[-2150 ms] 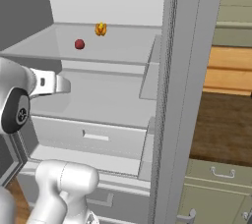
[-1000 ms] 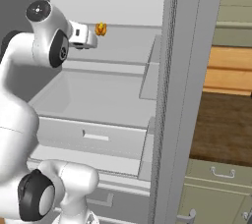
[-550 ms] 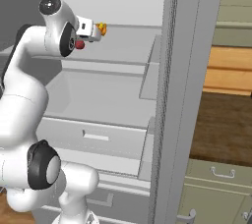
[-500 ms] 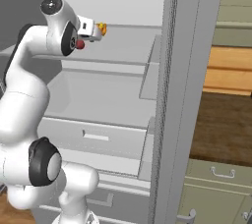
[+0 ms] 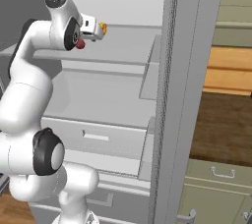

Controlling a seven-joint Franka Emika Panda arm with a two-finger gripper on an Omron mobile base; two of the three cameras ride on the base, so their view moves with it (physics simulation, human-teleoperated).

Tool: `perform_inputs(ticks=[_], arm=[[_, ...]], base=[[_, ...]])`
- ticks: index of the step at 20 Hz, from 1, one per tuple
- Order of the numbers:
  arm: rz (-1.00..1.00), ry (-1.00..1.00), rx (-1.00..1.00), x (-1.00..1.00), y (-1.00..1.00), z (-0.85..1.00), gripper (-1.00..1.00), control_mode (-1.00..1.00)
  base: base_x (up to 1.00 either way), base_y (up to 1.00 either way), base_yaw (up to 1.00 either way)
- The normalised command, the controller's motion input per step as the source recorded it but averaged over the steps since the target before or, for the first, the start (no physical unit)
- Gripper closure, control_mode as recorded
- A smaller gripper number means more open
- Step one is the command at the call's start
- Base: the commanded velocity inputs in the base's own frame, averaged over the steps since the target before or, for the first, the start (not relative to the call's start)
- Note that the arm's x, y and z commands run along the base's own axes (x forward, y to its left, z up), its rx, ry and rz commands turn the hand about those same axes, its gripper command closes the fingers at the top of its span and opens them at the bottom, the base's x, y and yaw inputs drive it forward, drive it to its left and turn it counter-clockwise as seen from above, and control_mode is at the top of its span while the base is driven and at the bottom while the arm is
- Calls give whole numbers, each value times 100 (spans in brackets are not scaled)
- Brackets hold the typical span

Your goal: Take the strawberry from the fridge and place it on top of the pancake, located on the dining counter.

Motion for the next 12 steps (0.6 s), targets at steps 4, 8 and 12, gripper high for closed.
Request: perform_inputs(ticks=[4, 8, 12], arm=[[0, -10, 3, -31, 0, 0, -100, -100], [0, -15, 0, -17, 0, -18, -100, -100], [0, -14, 0, -4, 0, -4, -100, -100]], base=[[0, 0, 0], [0, 0, 0], [0, 0, 0]])
